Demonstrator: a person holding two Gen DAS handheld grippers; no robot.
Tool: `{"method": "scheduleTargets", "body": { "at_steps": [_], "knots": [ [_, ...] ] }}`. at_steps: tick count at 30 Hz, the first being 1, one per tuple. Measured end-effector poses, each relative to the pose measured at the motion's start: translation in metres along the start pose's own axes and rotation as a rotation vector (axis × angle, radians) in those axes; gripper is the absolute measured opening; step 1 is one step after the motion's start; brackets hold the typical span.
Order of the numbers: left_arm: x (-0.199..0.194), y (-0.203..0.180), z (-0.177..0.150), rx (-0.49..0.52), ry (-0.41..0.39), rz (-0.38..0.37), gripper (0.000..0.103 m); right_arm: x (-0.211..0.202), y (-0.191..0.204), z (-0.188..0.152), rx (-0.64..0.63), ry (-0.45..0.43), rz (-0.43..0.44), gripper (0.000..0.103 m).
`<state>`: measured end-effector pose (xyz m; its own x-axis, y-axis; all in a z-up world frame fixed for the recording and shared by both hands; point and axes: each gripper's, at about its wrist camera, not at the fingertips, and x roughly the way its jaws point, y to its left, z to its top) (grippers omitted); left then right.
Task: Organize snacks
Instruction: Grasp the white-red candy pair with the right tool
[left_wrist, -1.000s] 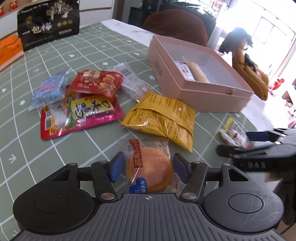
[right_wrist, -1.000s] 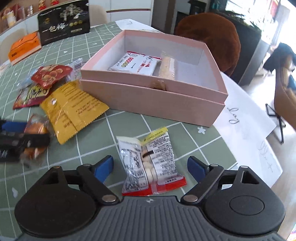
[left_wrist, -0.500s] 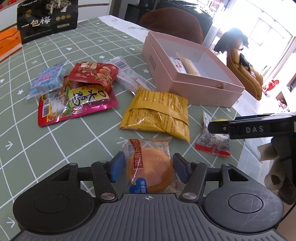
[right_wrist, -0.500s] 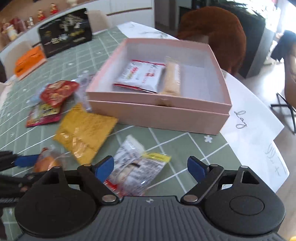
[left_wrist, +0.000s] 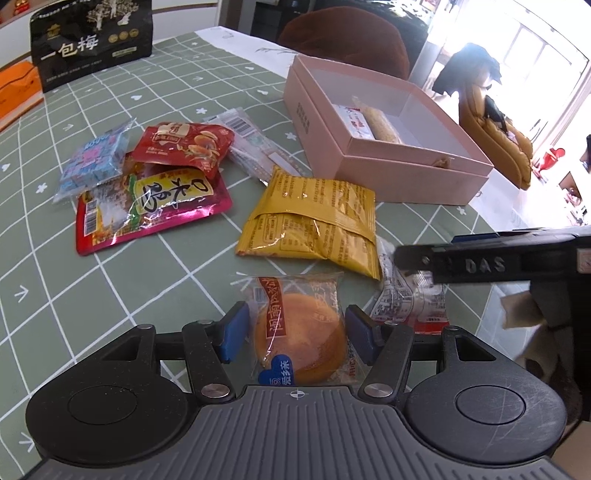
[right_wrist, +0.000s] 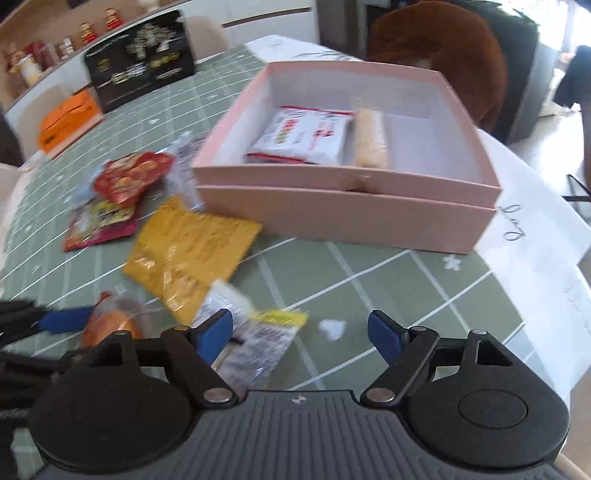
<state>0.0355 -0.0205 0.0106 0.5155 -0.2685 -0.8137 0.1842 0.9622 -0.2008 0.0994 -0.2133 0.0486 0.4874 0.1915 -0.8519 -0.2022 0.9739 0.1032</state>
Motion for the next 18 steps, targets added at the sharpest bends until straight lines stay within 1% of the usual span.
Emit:
{"method": "scheduleTargets", "body": {
  "at_steps": [1,2,4,6,8,10,12,13,18],
  "knots": [
    [0.000,-0.001,0.000,0.000,0.000,0.003,0.065,0.003,-0.002,0.002,0.019,0.004,-0.003,0.084],
    [0.001,-0.001,0.000,-0.001,0.000,0.007,0.065,0.005,-0.003,0.004,0.030,0.002,-0.003,0.085],
    [0.001,-0.002,0.000,-0.005,-0.001,0.009,0.065,0.009,-0.003,0.008,0.036,-0.001,0.000,0.085],
    [0.001,-0.002,0.000,-0.009,0.000,0.005,0.064,0.011,0.002,0.010,0.021,-0.004,-0.016,0.084],
    [0.000,-0.001,-0.001,-0.012,0.001,-0.004,0.064,0.012,0.008,0.010,-0.001,-0.012,-0.026,0.075],
    [-0.001,-0.001,-0.002,-0.005,0.003,-0.012,0.064,0.009,0.012,0.010,-0.028,-0.016,-0.007,0.054],
    [-0.002,-0.001,-0.003,-0.002,-0.003,-0.016,0.064,0.004,0.015,0.009,-0.050,-0.015,0.003,0.045],
    [-0.002,-0.001,-0.004,-0.001,-0.007,-0.016,0.064,0.002,0.015,0.008,-0.054,-0.012,0.007,0.043],
    [-0.004,-0.002,-0.008,0.007,-0.025,-0.016,0.064,-0.006,0.009,-0.004,-0.054,0.014,0.042,0.043]
  ]
}}
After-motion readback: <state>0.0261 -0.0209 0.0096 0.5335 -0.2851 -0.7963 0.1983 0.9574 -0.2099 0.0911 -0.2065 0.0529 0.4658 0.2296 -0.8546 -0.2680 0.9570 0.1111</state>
